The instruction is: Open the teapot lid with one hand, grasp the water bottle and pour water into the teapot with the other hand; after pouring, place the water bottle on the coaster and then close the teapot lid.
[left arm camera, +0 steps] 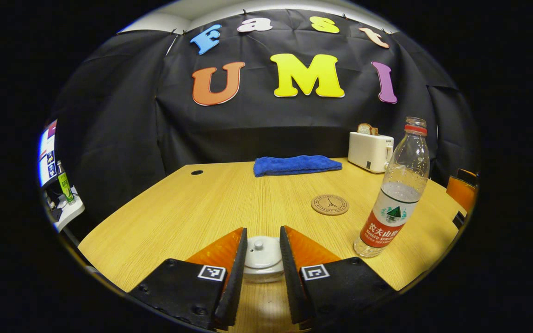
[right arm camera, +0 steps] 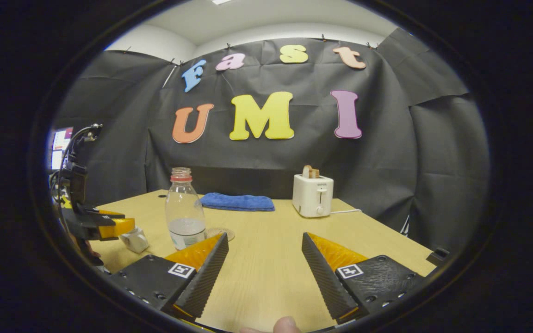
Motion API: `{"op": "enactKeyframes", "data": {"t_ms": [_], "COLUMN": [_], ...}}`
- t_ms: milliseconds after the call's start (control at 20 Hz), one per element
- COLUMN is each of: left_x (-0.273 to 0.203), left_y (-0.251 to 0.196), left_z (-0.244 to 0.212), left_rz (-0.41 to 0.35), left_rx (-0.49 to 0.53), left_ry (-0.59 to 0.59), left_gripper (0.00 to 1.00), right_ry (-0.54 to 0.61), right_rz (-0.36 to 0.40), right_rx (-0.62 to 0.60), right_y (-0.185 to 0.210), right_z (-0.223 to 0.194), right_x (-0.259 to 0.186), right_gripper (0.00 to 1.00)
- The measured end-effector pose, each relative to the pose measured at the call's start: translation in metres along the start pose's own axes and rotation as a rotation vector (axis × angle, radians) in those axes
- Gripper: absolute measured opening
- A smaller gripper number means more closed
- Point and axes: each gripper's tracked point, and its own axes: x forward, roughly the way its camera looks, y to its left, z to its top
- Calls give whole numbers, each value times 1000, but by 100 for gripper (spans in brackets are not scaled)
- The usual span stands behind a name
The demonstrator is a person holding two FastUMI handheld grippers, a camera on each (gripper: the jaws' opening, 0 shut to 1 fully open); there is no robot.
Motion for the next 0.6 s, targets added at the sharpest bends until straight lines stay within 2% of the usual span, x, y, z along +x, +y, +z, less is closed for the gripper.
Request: {"op": "enactKeyframes", "data": {"t_ms": [150, 200, 250, 350, 450, 600], "left_x": [0, 0, 0, 1, -2, -10], "left_y": [7, 6, 4, 4, 3, 4], "left_z": [1, 1, 3, 4, 6, 17], "left_rz": [12, 2, -5, -6, -11, -21], "left_rx": [-11, -24, -34, -35, -51, -69], "left_ry": [-2, -1, -5, -7, -18, -50], "left_gripper": [25, 22, 14, 6, 4, 3], "right_ry": [3, 4, 7, 17, 24, 24], "right_rz": [11, 26, 49, 111, 176, 231], "right_rx": [-5, -2, 3, 11, 11, 6], "right_y": [3, 8, 13, 29, 46, 62], "right_z": [-4, -3, -7, -9, -11, -11], "right_x": [2, 3, 3, 4, 4, 4], "right_gripper": [95, 95, 97, 97, 96, 97]}}
